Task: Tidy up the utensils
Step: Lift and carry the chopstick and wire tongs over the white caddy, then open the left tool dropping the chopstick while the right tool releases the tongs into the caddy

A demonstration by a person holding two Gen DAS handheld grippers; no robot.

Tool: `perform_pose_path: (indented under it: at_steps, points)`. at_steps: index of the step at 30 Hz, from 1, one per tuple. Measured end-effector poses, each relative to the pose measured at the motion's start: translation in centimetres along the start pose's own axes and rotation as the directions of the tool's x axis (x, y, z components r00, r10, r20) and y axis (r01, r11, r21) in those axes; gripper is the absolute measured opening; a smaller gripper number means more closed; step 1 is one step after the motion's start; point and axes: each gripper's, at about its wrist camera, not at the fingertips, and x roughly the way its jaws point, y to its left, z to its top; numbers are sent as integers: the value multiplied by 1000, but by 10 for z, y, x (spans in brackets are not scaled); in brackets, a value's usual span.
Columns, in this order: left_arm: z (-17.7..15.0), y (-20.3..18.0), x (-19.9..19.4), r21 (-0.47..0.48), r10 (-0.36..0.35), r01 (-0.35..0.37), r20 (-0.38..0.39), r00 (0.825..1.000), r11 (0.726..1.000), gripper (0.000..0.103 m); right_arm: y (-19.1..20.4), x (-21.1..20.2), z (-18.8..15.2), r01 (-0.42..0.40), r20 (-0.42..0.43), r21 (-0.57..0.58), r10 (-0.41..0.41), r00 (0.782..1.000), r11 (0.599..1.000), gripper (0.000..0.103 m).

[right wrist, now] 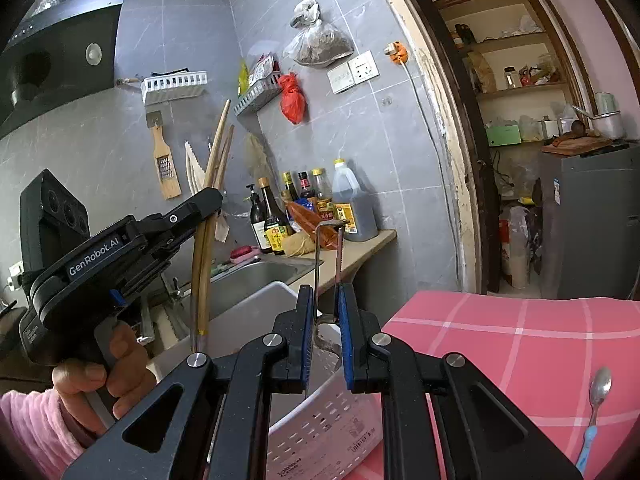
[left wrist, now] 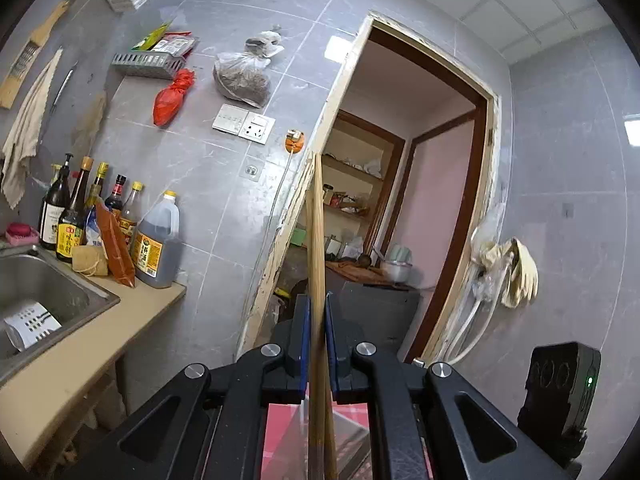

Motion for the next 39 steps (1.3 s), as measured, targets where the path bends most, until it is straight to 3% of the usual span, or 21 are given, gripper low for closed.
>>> perform_pose_path:
  at_steps: [8,16,20,23,25,30,34,37,39]
  points:
    - [0,-4,7,12,6,-6,-1,1000,1000,7,5,7,-4,20,-15,-13,-20,1000,1000,12]
    - [-3,-5,8,39,10,-8,-59,998,999,7,8,3,-6,30,-23,-29,-31,999,999,13]
    - [-2,-5,9,39,4,-1,-85,996,999,8,8,-1,-4,31,-13,-20,-31,999,999,21]
    - [-3,-6,8,47,3,1,-93,996,999,18,9,-5,-4,40,-5,-18,-40,999,999,26]
    - [-3,-7,5,42,7,-4,-77,997,999,41,8,-9,-4,50,1,-12,-50,999,999,29]
    - [-2,-12,-4,63,10,-7,-50,999,998,46,5,-26,-5,89,49,9,-89,995,996,41]
    - [-1,-18,-13,78,13,-10,-32,999,997,59,2,-45,-5,150,98,18,-152,984,988,53]
    - [-2,-25,-22,95,20,-18,-21,1000,995,75,-1,-64,-5,205,133,17,-205,970,979,63]
    - [-5,-30,-28,105,24,-22,-14,1000,994,81,-3,-77,-5,237,154,18,-236,959,971,75]
